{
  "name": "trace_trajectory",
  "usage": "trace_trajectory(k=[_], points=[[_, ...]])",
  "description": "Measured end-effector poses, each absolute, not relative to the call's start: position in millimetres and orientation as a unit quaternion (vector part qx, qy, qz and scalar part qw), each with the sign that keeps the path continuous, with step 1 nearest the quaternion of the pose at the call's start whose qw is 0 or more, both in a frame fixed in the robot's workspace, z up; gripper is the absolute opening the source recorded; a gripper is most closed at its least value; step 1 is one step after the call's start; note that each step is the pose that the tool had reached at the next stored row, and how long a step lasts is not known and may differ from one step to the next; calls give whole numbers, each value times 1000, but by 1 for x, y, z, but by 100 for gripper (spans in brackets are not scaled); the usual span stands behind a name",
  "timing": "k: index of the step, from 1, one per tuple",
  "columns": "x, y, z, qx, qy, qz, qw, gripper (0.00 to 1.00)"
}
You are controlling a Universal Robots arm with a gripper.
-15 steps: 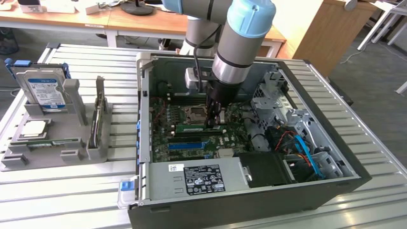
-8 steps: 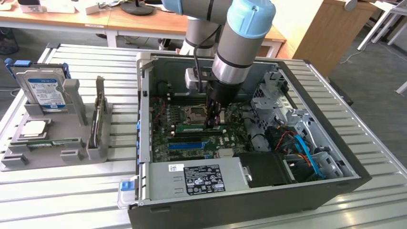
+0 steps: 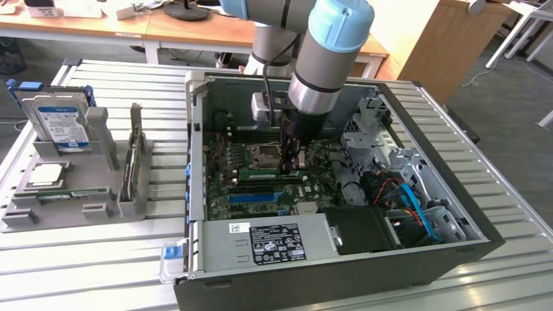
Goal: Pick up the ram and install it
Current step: 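Insert the ram into the slot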
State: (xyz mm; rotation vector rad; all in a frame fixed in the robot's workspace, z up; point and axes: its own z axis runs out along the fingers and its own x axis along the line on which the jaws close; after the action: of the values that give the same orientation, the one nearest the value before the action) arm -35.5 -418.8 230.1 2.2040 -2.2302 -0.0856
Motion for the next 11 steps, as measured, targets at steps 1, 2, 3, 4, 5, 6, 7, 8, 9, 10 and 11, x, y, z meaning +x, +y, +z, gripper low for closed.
trace_trajectory(k=[1, 2, 3, 4, 5, 6, 7, 8, 9, 10, 11], points=[[-36, -419, 230, 703, -711, -27, 3, 12], [-36, -419, 230, 703, -711, -27, 3, 12], [-36, -419, 230, 703, -711, -27, 3, 12], [-36, -419, 230, 703, -711, -27, 3, 12], [-36, -419, 230, 703, -711, -27, 3, 12], [-36, -419, 229, 703, -711, -27, 3, 12], [-36, -419, 229, 703, -711, -27, 3, 12], [-36, -419, 229, 703, -711, -27, 2, 12], [-36, -419, 229, 703, -711, -27, 2, 12], [-36, -419, 229, 703, -711, -27, 2, 12], [-36, -419, 229, 703, -710, -27, 2, 12]])
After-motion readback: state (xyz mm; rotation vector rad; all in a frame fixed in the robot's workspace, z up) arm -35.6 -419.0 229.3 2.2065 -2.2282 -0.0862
